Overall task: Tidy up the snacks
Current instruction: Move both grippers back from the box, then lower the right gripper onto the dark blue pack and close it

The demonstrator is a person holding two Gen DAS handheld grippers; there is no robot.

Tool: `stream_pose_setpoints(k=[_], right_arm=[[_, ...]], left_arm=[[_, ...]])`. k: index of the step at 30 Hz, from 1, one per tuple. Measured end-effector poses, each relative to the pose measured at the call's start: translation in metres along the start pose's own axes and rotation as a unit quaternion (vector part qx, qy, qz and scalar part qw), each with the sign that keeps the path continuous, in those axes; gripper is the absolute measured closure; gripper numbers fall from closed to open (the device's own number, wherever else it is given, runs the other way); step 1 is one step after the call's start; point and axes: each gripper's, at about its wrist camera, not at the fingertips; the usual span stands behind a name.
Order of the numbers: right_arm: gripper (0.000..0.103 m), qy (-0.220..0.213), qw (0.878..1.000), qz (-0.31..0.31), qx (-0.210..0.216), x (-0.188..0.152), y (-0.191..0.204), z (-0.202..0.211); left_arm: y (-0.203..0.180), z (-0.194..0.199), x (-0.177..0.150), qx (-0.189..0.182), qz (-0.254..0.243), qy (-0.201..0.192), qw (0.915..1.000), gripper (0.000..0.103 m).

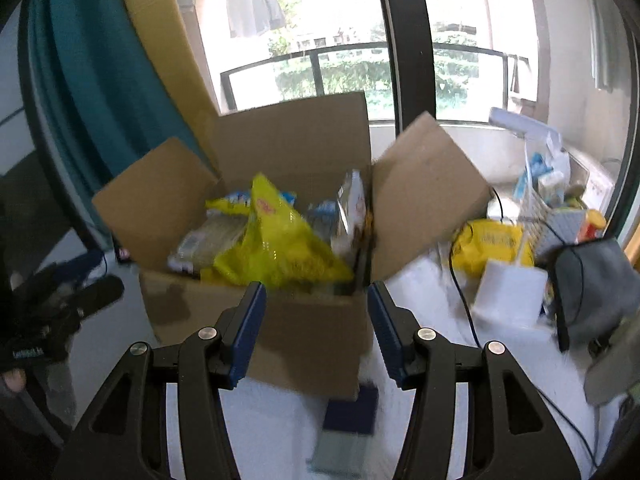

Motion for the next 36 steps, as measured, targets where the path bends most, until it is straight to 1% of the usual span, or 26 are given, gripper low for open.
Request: stream_pose_setpoints(k=[2,5,7,11,14,16,17,18,19,24,29,36], right_arm=[[0.047,0.009,1.000,0.006,-0.007,-0.013,0.000,-0.003],[0.047,0.033,0.999,0.012,-0.020,-0.033,-0.005,-0.018],[0.047,0.049,0.998,0.006,-0.025,-0.045,-0.011,-0.029],[0.047,0.074,0.997,-0.012,-0.023,-0.062,-0.020,-0.052],[0.047,0.086,0.996,-0.011,-0.027,-0.069,-0.021,-0.065],[0.046,0.099,0.995,-0.011,-0.022,-0.073,-0.021,-0.075],[0.045,0.105,0.994,-0.013,-0.018,-0.075,-0.021,-0.079],[0.039,0.110,0.994,-0.014,-0.017,-0.077,-0.022,-0.084],[0.037,0.116,0.993,-0.014,-0.017,-0.079,-0.021,-0.088],[0.035,0.134,0.991,-0.005,-0.030,-0.088,-0.019,-0.103],[0.032,0.142,0.989,-0.003,-0.039,-0.097,-0.017,-0.111],[0.031,0.148,0.988,0.002,-0.051,-0.106,-0.011,-0.116]], left_arm=[[0.003,0.000,-0.010,0.001,0.005,0.005,1.0000,0.007],[0.006,0.003,-0.024,0.017,0.011,0.004,0.9998,0.007],[0.007,0.002,-0.036,0.026,0.012,0.006,0.9996,0.007],[0.010,-0.008,-0.057,0.035,0.004,0.037,0.9987,0.007],[0.015,-0.013,-0.070,0.033,0.013,0.052,0.9980,0.007],[0.020,-0.015,-0.076,0.032,0.022,0.060,0.9974,0.007],[0.021,-0.016,-0.079,0.032,0.027,0.063,0.9972,0.007],[0.023,-0.016,-0.082,0.031,0.033,0.067,0.9968,0.007],[0.024,-0.017,-0.085,0.029,0.034,0.070,0.9965,0.007],[0.027,-0.022,-0.096,0.032,0.031,0.081,0.9957,0.007],[0.032,-0.028,-0.105,0.031,0.038,0.088,0.9949,0.007],[0.032,-0.040,-0.112,0.029,0.038,0.102,0.9937,0.007]])
Point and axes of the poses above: each gripper's, at about its wrist camera, not at the fingertips, and z roughly against the way its jaws point, y to its left, x to its top, and after that the axes turned 12 degrees about y, right-handed
